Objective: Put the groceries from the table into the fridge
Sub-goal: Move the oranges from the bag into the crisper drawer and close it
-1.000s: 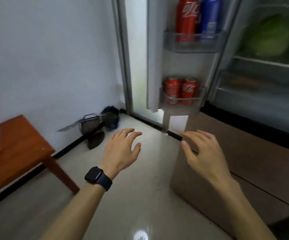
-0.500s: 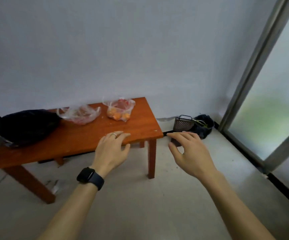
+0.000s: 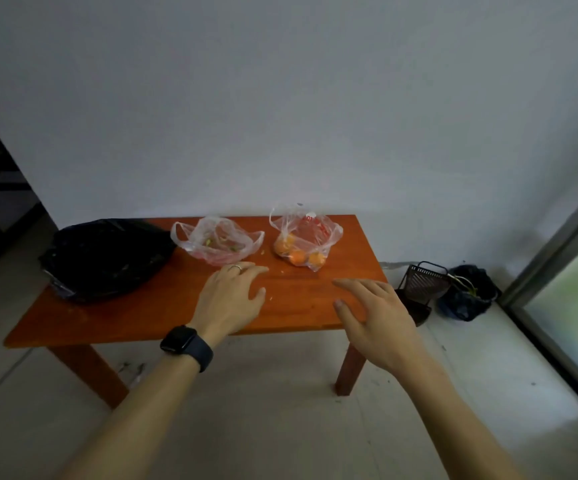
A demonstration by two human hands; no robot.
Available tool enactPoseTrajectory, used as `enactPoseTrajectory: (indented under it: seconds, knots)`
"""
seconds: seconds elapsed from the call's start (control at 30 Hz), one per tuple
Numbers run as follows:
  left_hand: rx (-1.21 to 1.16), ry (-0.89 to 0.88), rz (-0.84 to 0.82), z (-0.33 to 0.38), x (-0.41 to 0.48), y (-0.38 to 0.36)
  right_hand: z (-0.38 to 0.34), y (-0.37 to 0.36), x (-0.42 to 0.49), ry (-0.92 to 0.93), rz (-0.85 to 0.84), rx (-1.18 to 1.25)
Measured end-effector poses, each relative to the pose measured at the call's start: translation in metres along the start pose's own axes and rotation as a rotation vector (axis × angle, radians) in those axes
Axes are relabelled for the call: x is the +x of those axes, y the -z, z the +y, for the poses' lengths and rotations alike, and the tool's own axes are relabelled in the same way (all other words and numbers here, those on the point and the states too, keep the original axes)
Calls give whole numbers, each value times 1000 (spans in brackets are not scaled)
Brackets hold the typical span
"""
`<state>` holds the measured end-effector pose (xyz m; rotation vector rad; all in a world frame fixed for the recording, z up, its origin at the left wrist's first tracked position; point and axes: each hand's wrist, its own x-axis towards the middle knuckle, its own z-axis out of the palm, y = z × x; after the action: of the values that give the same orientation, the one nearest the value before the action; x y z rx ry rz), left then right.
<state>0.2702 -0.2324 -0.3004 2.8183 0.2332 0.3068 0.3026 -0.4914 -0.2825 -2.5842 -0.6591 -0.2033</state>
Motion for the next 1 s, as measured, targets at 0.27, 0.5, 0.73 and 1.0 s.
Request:
enactPoseTrajectory:
  seconds: [0.27,0.5,0.73,1.0]
  knots:
    - [-50,-54,-30,-11,115,-33,47,-38,111,18,2,41]
    - [-53,-59,-76,-8,222,-68,103,-68,208,-30,-68,85]
    - [-43,-100,-196,-21,296,-126,146,-122,284,-133,-125,178]
    - [204,-303,-405,-52,428,-223,171,-204,383,-80,-44,21]
